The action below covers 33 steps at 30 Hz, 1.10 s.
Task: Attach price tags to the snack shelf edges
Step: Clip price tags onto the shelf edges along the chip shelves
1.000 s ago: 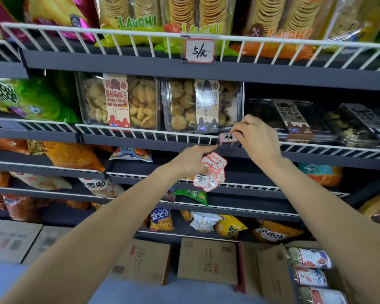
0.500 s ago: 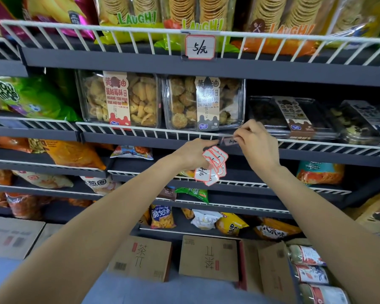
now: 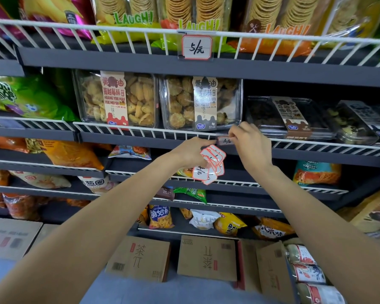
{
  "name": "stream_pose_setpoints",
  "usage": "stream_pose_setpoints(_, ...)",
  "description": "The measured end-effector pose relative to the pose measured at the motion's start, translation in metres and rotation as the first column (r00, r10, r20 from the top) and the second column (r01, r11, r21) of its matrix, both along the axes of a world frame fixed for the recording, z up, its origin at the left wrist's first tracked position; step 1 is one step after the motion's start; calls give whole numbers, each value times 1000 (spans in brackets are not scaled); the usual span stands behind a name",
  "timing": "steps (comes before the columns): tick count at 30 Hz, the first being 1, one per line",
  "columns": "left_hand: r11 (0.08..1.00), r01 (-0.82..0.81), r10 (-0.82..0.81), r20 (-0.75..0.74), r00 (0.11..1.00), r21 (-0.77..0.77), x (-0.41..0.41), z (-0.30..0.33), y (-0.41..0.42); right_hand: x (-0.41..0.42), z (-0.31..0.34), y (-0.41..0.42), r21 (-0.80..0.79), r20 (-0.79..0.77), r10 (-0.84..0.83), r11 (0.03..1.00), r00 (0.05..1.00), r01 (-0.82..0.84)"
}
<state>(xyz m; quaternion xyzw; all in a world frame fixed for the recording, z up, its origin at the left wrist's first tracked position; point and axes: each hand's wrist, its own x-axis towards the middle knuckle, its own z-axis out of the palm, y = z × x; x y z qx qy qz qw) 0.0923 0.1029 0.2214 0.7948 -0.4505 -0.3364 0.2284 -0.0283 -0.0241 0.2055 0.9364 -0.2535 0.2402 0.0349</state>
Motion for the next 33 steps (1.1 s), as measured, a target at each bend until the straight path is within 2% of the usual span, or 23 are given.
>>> stream_pose_setpoints(4, 1000, 7, -7, 4, 1000, 4, -2, 2, 1, -3, -1, 1, -24, 7, -11, 1000, 1000, 12)
stream_pose_setpoints(10, 1000, 0, 0, 4, 1000, 6, -3, 1, 1, -3, -1, 8, -95, -95, -79, 993, 992, 71)
stream_pose_setpoints(19, 1000, 4, -4, 9, 1000, 7, -3, 6, 2, 3, -1, 14, -102, -50, -55, 994, 997, 49)
stream_pose_setpoints(33, 1000, 6, -7, 32, 999, 22, -1, 8, 1, -3, 0, 14, -223, -130, -98, 973, 987, 68)
